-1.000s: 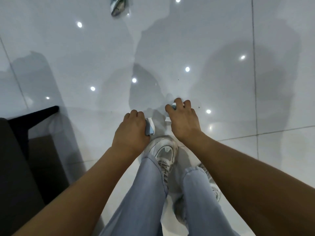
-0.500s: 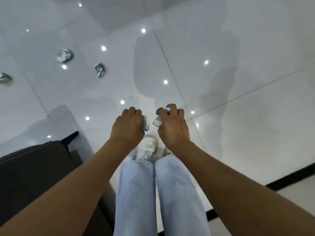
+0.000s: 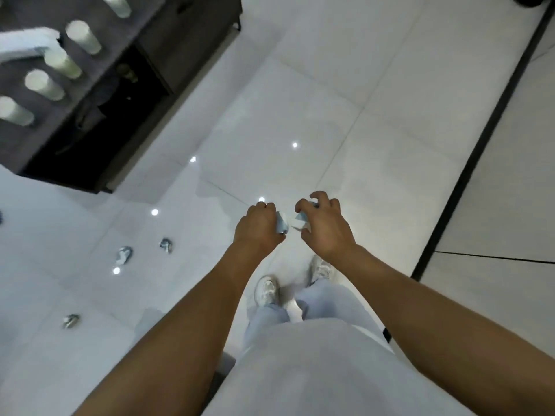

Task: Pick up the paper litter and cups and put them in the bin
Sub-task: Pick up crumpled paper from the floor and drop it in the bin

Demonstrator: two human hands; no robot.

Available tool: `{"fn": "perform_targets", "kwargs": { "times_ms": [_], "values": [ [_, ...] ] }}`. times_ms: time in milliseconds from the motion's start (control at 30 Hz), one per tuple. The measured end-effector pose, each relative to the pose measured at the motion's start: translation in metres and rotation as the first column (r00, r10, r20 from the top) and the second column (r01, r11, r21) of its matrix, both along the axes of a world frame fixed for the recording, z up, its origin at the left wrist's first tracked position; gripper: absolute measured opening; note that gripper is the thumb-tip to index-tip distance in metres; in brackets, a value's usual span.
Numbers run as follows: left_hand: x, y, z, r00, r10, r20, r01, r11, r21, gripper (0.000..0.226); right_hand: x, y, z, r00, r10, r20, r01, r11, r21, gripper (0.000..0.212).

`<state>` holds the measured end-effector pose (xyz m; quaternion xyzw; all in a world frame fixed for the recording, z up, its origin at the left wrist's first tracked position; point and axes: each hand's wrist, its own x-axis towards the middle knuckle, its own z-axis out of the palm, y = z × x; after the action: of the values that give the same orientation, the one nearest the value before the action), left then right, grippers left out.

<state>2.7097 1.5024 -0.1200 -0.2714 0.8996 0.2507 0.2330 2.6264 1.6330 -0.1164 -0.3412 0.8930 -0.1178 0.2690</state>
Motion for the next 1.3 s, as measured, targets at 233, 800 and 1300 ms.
{"fn": "perform_targets", "kwargs": {
  "times_ms": [233, 800, 1300],
  "values": [
    [-0.153, 0.058, 0.051, 0.976, -0.216, -0.034, 0.216, 0.976, -0.012, 0.049, -0.127, 0.090, 0.047, 0.964, -0.264, -0.022, 0.264, 0.964, -0.003, 0.037],
    [-0.610, 0.197, 0.100, 0.883, -0.447, -0.144, 0.441, 0.895, -0.072, 0.049, -0.548, 0.231, 0.080, 0.878, -0.474, -0.063, 0.474, 0.880, -0.013, 0.039],
    [-1.018, 0.179, 0.114, 0.749, -0.650, -0.133, 0.630, 0.759, -0.162, 0.048, -0.911, 0.217, 0.091, 0.748, -0.663, -0.039, 0.661, 0.749, -0.058, 0.040]
  ]
}}
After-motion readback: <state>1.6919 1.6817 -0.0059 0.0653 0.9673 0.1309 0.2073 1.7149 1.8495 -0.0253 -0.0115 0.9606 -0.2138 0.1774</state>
